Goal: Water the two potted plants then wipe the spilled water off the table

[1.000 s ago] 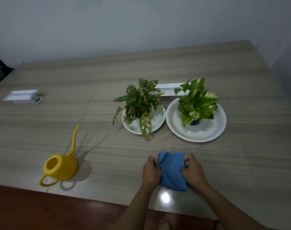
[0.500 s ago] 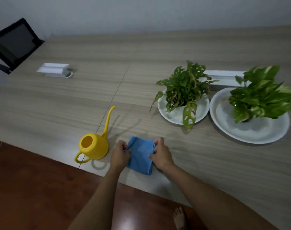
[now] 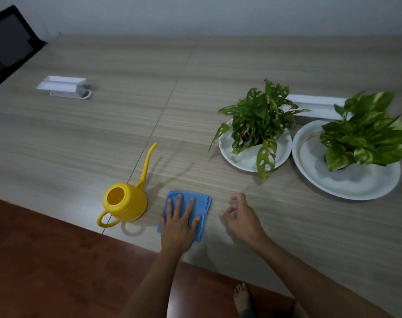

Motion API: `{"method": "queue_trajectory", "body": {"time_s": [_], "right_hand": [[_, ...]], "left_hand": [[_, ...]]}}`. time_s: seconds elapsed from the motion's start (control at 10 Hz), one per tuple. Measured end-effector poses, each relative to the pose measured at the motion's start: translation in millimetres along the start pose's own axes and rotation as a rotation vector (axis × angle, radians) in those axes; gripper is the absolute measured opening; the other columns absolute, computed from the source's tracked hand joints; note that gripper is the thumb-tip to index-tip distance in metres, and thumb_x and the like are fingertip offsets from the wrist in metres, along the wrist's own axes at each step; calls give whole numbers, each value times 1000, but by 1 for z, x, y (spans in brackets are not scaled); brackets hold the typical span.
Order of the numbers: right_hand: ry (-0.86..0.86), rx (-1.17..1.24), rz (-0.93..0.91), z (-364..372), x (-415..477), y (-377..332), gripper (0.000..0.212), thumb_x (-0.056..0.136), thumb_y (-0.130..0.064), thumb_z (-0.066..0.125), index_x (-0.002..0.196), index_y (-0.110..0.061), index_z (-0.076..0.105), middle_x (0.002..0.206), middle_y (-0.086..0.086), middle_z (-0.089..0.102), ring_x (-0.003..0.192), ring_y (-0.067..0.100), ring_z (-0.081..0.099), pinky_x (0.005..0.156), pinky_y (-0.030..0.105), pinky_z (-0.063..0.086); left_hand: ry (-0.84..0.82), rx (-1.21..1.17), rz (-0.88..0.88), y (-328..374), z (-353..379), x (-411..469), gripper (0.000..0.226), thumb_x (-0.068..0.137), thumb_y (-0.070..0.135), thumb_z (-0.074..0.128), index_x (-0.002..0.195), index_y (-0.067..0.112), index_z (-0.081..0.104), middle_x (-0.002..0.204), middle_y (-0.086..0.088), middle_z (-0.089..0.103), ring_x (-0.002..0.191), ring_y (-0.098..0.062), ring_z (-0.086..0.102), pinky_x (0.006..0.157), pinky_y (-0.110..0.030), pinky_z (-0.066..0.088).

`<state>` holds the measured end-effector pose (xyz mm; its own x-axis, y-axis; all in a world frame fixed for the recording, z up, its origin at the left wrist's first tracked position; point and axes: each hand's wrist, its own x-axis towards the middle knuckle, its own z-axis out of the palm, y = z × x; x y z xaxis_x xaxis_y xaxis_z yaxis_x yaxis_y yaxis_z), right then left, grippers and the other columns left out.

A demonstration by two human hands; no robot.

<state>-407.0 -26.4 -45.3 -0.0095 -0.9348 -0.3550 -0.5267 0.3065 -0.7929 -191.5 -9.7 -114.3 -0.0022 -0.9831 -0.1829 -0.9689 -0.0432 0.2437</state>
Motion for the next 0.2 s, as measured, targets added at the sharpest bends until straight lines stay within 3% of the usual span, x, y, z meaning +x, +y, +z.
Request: {"method": "queue_trajectory", "body": {"time_s": [0.1, 0.2], "right_hand": [[73, 132, -49, -48, -18, -4, 38, 87, -25, 70, 116, -29, 47, 90, -10, 66, 77, 3, 63, 73, 26, 46], [146, 302, -122, -106, -45, -26, 34, 89, -23, 71, 111, -40, 52, 94, -12, 70, 85, 8, 68, 71, 25, 50]], "left_hand": [[-56, -4, -5, -6, 11, 3, 74, 91, 79, -1, 158, 47, -2, 169, 6, -11, 155, -27, -17, 123, -58, 4], [-84, -54, -19, -8, 5, -1, 78, 87, 83, -1, 156, 48, -12, 165, 9, -25, 152, -22, -28, 124, -57, -2]]}}
